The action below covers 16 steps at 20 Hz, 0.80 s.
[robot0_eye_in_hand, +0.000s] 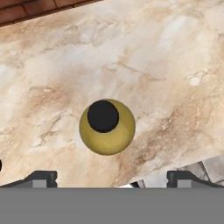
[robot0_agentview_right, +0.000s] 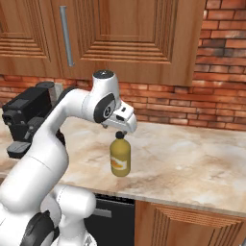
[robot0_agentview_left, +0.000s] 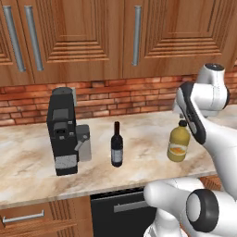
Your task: There is a wine glass and glass cup on the dining counter. Place the wine bottle next to the wine glass and the juice bottle next to the glass cup.
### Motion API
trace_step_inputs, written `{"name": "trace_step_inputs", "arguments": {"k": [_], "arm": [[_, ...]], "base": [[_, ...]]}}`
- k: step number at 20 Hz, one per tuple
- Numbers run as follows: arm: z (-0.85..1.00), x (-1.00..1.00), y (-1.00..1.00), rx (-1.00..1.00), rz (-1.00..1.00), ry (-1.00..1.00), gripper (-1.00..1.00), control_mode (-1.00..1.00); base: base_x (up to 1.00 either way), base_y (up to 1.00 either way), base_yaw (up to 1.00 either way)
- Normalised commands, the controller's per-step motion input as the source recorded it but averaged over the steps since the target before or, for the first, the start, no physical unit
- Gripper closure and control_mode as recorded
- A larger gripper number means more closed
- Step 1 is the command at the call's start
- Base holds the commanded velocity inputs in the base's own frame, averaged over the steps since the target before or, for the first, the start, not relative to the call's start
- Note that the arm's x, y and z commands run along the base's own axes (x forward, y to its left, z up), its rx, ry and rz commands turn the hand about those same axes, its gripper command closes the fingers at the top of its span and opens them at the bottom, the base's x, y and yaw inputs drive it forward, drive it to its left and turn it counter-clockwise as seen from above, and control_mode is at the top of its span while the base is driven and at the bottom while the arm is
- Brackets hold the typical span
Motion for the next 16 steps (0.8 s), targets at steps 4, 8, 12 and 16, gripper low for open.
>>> {"name": "trace_step_inputs", "arguments": {"k": [4, 8, 12, 16], "arm": [[-0.01, 0.34, 0.0, 0.0, -0.02, 0.29, -1.0, -1.0], [-0.08, 0.25, 0.0, 0.0, 0.0, 0.18, -1.0, -1.0], [-0.18, 0.12, -0.03, 0.0, 0.0, 0.05, -1.0, -1.0], [-0.19, 0.03, -0.03, 0.0, 0.0, 0.0, -1.0, -1.0]], "base": [[0.0, 0.0, 0.0], [0.0, 0.0, 0.0], [0.0, 0.0, 0.0], [0.0, 0.0, 0.0]]}}
